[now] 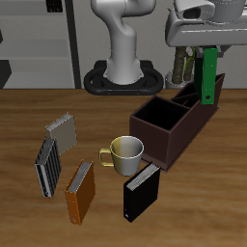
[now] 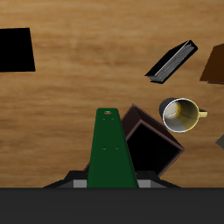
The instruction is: Place the green book into the left desk caddy's left compartment and place the black book into the left desk caddy's right compartment and place the orange book into the left desk caddy's right compartment
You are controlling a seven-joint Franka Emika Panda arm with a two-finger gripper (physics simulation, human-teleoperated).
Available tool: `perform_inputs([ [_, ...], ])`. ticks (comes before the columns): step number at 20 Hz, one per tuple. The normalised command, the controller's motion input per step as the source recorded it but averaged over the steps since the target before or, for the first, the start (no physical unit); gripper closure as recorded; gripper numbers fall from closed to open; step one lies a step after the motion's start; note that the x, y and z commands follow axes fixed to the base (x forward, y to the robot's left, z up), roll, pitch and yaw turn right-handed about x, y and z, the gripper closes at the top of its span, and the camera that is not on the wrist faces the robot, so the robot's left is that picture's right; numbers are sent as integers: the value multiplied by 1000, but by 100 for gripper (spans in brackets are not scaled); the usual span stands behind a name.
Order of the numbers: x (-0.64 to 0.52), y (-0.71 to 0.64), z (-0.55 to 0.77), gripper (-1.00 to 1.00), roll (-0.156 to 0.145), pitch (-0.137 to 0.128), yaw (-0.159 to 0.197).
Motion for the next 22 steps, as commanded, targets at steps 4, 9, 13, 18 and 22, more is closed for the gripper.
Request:
perform_inputs([
  [4,-644,198,87,100,-15,-38,-64],
  [9,-488,112,99,100,-12,-77,-66],
  [13,-385,171,-25,100,49,-45,-12],
  [18,-351,45,-82,100,14,-11,-33],
  [22,-218,-16,-144,100,-15,11,-19],
])
